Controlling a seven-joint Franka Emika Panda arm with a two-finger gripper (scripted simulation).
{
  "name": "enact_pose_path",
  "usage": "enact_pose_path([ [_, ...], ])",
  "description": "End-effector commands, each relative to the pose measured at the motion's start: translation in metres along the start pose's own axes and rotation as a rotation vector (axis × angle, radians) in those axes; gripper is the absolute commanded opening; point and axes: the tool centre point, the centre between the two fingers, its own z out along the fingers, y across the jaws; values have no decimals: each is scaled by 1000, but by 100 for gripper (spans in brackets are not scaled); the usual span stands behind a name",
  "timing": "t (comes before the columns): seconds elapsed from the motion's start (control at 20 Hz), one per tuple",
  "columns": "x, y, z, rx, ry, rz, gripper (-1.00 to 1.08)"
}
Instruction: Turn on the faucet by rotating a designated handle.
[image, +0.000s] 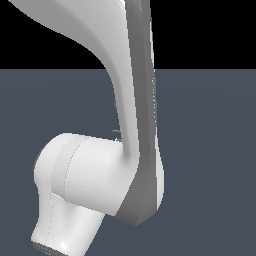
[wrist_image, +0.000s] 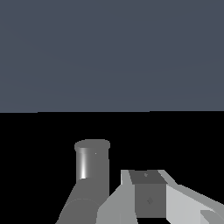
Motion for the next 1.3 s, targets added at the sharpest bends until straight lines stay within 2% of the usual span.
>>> enact_pose_path([
  [0.0, 1, 0, 1, -5, -1, -5, -100],
  [0.3, 0, 0, 1, -5, -1, -5, -100],
  [0.85, -38, 13, 1, -5, -1, -5, -100],
  [0.95, -30, 9, 1, 0, 9, -7, -100],
  [1.25, -50, 4, 1, -2, 5, -6, -100],
])
